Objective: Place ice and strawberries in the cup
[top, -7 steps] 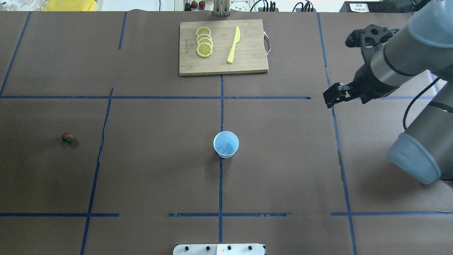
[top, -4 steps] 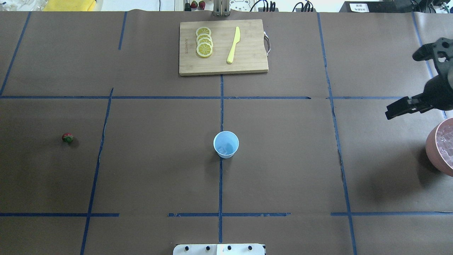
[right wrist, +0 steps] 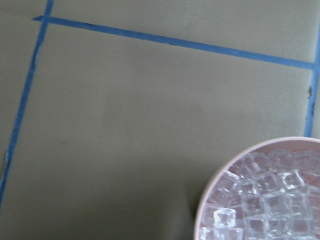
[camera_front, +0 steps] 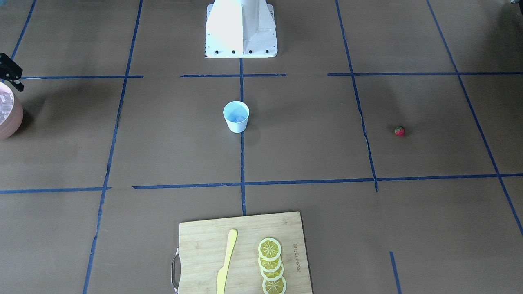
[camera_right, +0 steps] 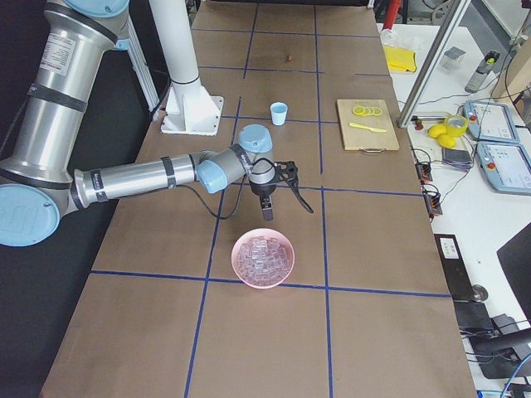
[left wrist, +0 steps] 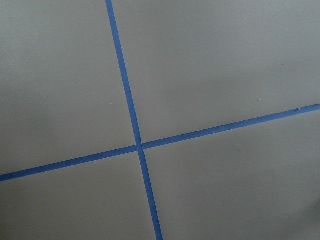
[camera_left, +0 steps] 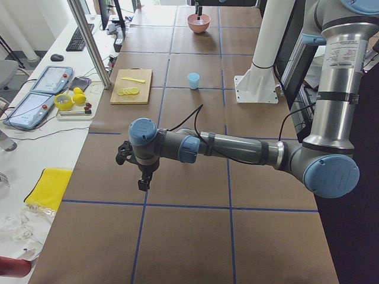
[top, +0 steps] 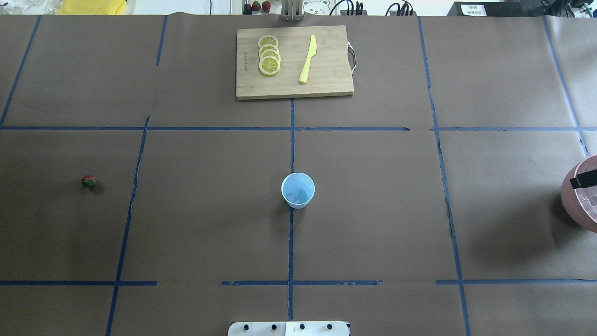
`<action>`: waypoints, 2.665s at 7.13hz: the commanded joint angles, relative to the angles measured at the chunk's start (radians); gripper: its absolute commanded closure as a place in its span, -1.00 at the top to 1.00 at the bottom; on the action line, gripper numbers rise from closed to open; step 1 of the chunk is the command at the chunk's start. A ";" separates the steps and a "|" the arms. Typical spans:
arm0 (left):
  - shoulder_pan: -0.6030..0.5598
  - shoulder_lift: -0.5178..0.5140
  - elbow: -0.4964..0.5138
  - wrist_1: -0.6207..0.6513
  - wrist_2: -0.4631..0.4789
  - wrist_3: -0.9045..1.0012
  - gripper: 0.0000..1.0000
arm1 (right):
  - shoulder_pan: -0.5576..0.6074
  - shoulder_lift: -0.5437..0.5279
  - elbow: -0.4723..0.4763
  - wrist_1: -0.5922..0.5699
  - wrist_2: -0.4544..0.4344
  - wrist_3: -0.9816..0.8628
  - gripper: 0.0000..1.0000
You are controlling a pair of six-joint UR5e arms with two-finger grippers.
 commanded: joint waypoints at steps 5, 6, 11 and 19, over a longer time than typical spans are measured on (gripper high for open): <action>0.001 0.012 -0.030 0.003 -0.002 -0.004 1.00 | 0.051 -0.028 -0.124 0.018 0.001 -0.061 0.19; 0.001 0.012 -0.030 0.003 -0.002 -0.004 1.00 | 0.051 -0.027 -0.144 0.018 0.001 -0.101 0.16; 0.001 0.012 -0.032 0.003 -0.003 -0.004 1.00 | 0.043 -0.016 -0.173 0.013 0.003 -0.126 0.16; 0.001 0.012 -0.032 0.003 -0.003 -0.004 1.00 | -0.011 -0.018 -0.187 0.009 0.004 -0.126 0.04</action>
